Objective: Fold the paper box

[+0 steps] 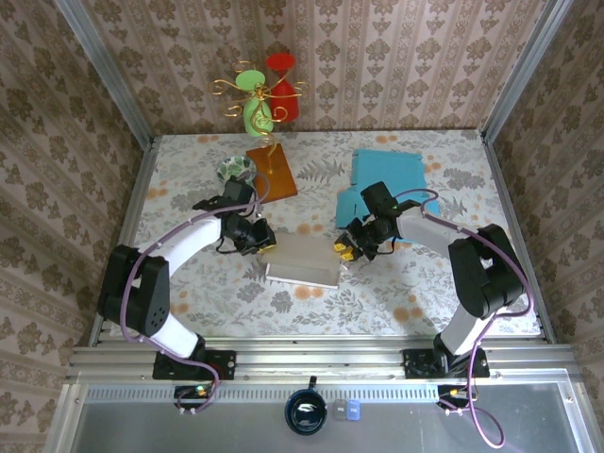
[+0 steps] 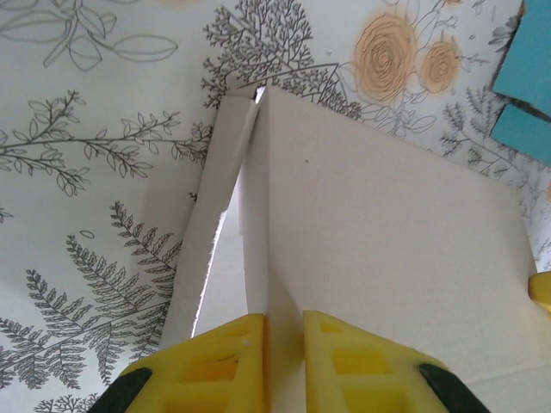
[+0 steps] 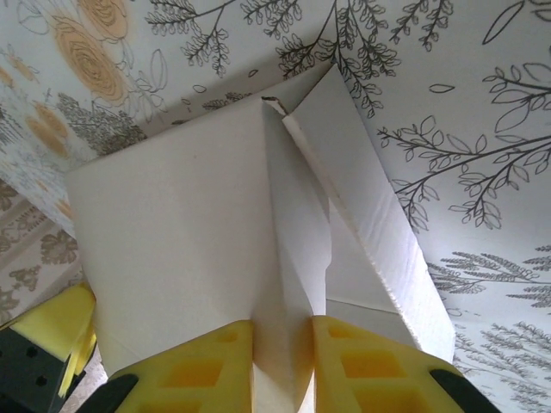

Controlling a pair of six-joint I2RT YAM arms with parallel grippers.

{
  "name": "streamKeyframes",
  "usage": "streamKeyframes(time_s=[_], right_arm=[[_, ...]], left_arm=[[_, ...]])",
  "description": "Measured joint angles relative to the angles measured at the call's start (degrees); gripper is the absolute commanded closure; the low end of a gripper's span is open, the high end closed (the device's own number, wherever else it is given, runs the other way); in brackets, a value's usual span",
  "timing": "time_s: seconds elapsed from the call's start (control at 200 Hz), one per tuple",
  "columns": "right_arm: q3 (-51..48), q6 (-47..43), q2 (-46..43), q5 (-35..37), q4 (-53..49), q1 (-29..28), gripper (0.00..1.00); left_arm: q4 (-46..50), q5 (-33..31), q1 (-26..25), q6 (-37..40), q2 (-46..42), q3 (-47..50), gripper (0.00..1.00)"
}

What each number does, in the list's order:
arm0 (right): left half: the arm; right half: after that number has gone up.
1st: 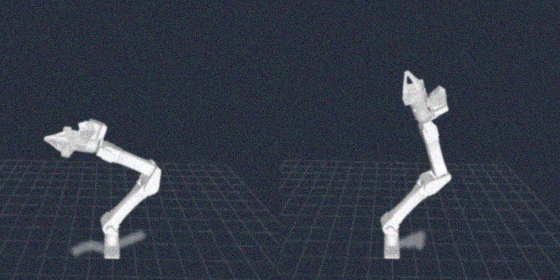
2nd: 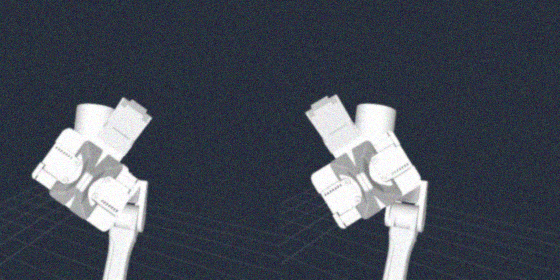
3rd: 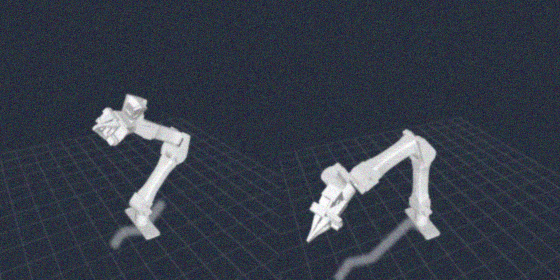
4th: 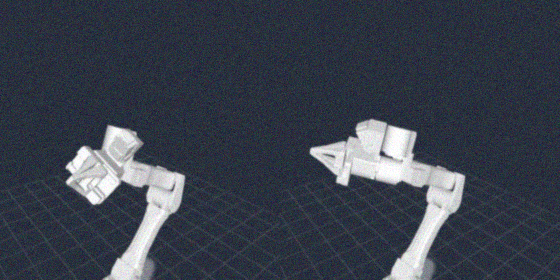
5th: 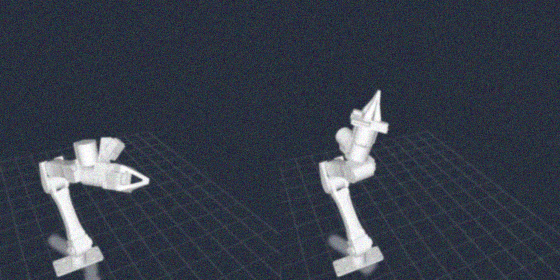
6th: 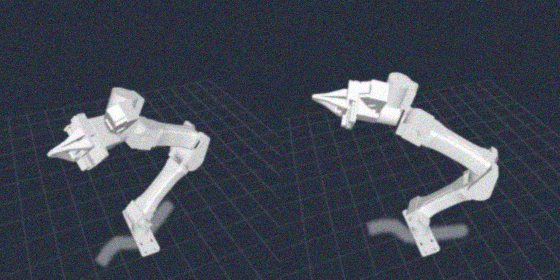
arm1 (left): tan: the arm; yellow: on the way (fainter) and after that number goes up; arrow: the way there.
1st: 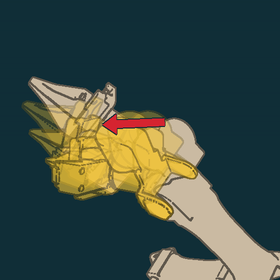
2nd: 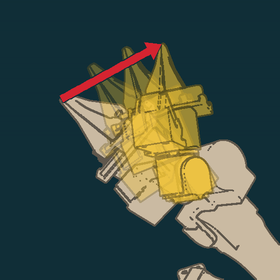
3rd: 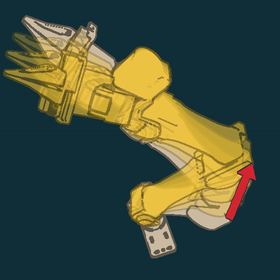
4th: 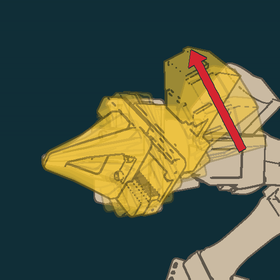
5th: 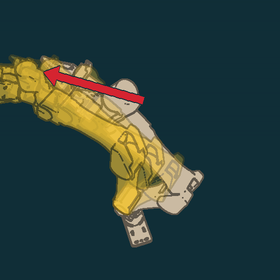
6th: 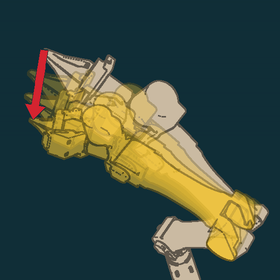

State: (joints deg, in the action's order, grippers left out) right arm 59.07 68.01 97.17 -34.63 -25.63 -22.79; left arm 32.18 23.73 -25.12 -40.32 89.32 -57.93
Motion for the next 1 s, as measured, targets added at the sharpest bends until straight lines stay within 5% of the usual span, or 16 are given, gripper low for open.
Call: streamKeyframes(time_s=[0.695,1.0], right_arm=[[2.08,-10.03,0.44,3.98,-6.84,-0.04,0.80],[3.37,-14.86,0.52,7.52,-12.07,-0.02,0.67]], left_arm=[[-2.86,-0.57,-2.45,-0.17,-1.31,4.66,0.78],[-3.10,-1.07,-2.60,-0.24,-1.33,6.27,0.73]])
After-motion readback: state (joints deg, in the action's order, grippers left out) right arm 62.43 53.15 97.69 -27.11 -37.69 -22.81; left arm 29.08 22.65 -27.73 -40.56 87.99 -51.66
